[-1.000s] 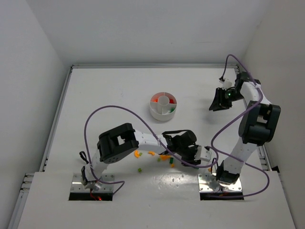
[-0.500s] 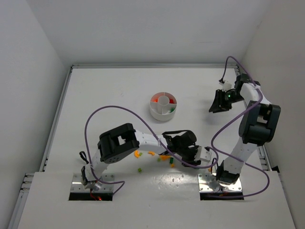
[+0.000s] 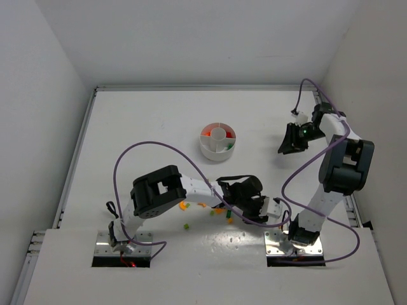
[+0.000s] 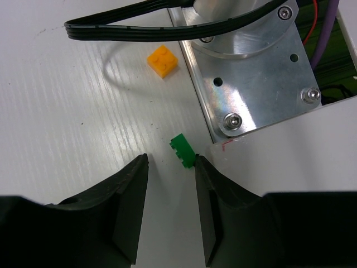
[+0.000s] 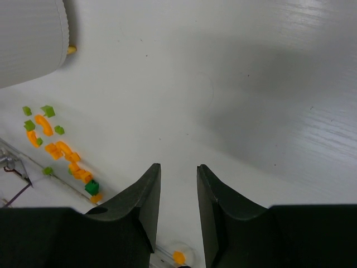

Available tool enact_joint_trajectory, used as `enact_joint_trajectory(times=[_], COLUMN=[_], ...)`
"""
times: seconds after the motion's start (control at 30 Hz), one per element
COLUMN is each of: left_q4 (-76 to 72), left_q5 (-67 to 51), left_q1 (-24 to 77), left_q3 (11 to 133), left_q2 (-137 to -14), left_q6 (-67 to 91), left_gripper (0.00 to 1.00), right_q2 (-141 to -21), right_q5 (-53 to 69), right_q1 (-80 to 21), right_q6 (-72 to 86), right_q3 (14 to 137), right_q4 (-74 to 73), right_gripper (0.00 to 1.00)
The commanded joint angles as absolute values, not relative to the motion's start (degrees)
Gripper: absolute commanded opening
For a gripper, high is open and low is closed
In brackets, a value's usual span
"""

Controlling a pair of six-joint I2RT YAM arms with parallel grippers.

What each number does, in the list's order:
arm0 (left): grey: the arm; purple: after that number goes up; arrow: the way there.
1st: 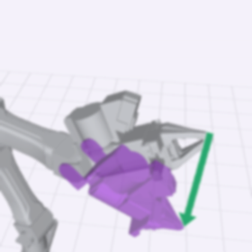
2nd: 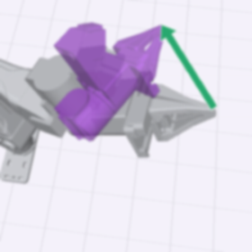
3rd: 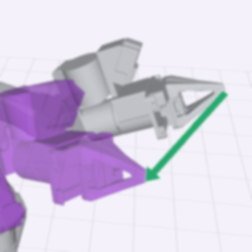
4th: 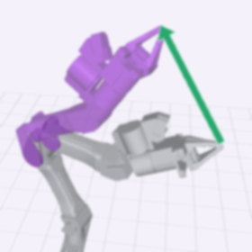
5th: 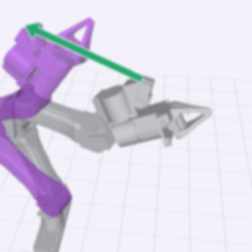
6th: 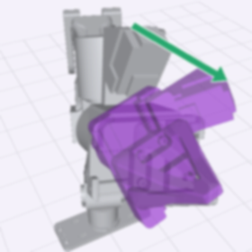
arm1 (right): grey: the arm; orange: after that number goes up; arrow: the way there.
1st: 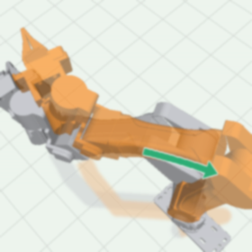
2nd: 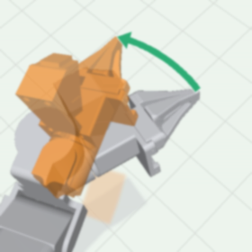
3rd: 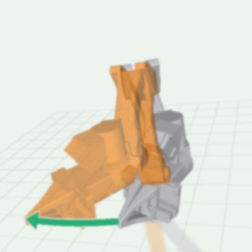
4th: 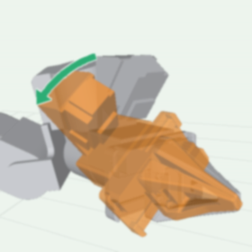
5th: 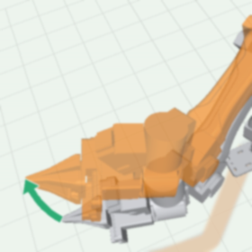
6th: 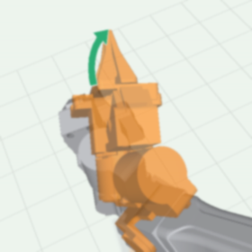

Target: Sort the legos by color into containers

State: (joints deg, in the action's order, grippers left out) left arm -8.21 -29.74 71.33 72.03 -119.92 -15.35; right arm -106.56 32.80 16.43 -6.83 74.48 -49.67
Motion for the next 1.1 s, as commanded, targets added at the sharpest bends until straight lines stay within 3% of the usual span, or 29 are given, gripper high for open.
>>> enact_joint_trajectory(times=[0.0,0.23,0.53,0.73,0.9,1.07], left_q4=[-9.32,-9.32,-11.07,-10.28,-10.28,-12.03], left_q5=[-30.59,-31.20,-25.49,-27.24,-28.91,-28.92], left_q1=[72.77,72.77,72.77,72.77,73.30,74.35], left_q3=[71.19,71.72,70.40,71.98,73.74,74.36], left_q2=[-118.48,-119.00,-115.58,-116.28,-118.56,-119.62], left_q6=[-15.91,-15.38,-13.36,-13.36,-13.36,-12.74], left_gripper=[0.45,0.45,0.57,0.57,0.47,0.47], right_q2=[-103.10,-103.10,-103.10,-103.10,-102.57,-102.04], right_q5=[34.54,34.54,36.30,36.30,35.77,35.77], right_q1=[16.70,16.70,16.70,16.70,16.70,16.70], right_q6=[-7.12,-7.65,-8.17,-7.65,-8.17,-8.17], right_q3=[74.36,73.83,73.30,73.30,72.78,71.72], right_q4=[-48.69,-48.69,-48.16,-48.16,-48.16,-48.16], right_gripper=[0.33,0.33,0.33,0.33,0.33,0.33])
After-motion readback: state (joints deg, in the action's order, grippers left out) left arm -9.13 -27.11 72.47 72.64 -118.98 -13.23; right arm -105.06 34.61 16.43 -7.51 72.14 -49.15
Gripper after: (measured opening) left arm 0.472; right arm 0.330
